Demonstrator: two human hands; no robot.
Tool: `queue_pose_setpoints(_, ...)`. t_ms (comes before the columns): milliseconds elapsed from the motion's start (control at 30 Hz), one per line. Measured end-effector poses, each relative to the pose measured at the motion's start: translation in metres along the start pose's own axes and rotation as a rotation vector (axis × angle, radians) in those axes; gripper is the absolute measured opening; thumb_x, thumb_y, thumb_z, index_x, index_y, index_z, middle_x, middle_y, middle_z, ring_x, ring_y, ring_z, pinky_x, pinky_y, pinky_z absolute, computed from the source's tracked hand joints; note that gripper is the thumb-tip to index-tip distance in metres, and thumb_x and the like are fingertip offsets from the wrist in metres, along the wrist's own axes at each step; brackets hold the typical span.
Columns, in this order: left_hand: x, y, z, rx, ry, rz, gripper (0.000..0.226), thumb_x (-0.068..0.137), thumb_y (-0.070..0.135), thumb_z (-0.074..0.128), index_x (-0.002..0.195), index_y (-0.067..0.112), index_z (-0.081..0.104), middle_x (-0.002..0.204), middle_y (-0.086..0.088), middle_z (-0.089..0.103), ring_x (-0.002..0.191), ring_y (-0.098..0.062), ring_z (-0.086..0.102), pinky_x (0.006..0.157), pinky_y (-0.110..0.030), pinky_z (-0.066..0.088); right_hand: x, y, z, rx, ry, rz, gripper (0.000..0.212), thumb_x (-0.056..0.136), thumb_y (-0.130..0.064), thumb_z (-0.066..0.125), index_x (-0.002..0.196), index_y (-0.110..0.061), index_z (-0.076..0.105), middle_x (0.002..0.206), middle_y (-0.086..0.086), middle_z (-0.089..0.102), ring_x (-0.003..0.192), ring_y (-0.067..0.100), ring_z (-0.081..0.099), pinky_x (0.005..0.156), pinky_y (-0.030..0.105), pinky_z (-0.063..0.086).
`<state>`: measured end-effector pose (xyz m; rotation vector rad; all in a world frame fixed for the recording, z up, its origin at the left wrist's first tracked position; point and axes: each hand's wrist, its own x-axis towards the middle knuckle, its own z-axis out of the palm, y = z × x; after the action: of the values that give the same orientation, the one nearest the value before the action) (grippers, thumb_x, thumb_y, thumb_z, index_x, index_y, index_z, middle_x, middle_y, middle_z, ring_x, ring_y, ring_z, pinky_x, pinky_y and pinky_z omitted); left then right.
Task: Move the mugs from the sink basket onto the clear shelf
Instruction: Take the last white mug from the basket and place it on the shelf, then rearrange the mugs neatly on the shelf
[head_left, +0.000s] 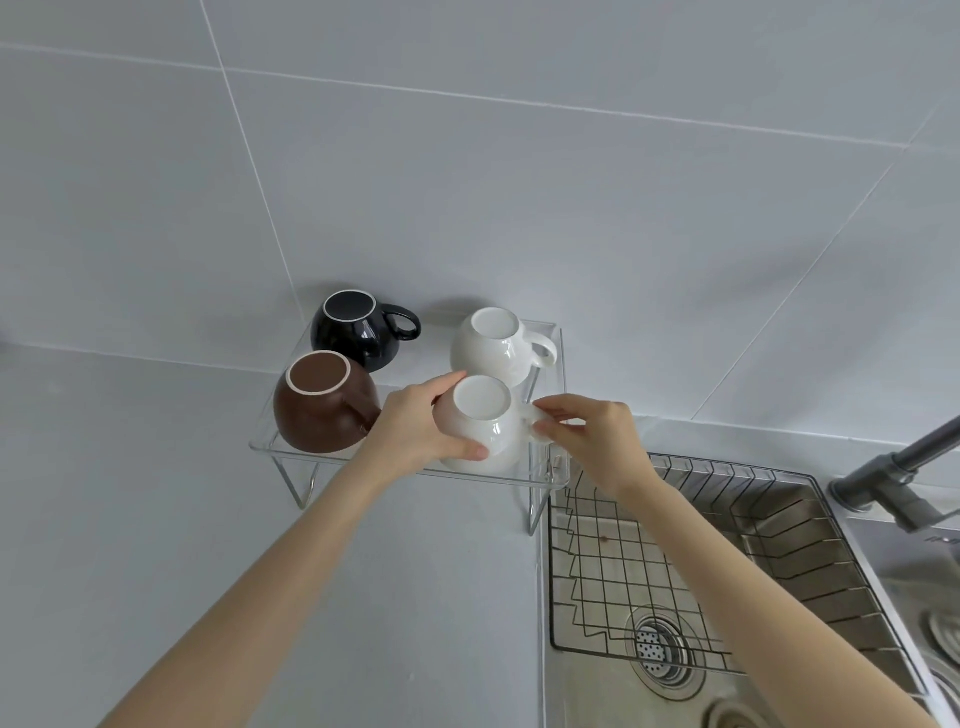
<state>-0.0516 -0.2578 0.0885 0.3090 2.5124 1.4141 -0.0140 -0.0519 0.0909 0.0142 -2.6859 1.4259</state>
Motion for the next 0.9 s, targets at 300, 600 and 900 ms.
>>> queue_pose_setpoints(300,-0.005,0.002,0.003,0.015,0.048,-0.018,0.106,0.030,0.054,0.076,0.129,0.032,0.046,0.122,0.002,0.062,0.117,-0.017,0.054,0.101,-0.040,0.046,0.004,0.005,-0.003,-0.006,-0.032,-0.031,0.023,0.080,-0.010,0.067,0.102,-0.007,0.067,0.092,0.010,0.071,0.084,0.007,0.065,0.074,-0.002,0.046)
queue_pose_setpoints(600,0.000,0.008,-0.001,-0.021,0.052,-0.015,0.104,0.035,0.058,0.075,0.130,0.028,0.045,0.130,0.007,0.053,0.121,-0.011,0.049,0.105,-0.035,0.041,0.013,0.005,-0.007,0.107,0.064,0.027,0.022,0.080,-0.017,0.067,0.101,-0.013,0.067,0.089,0.000,0.069,0.077,-0.010,0.062,0.069,-0.001,0.047)
queue_pose_setpoints(900,0.065,0.022,-0.014,-0.087,0.127,0.015,0.073,0.070,0.021,0.076,0.134,0.015,0.041,0.141,-0.005,0.046,0.131,-0.016,0.041,0.108,-0.033,0.035,0.063,0.004,-0.007,-0.024,0.251,0.007,0.025,0.083,-0.001,0.058,0.107,-0.001,0.063,0.106,0.013,0.069,0.093,0.021,0.063,0.072,0.004,0.042)
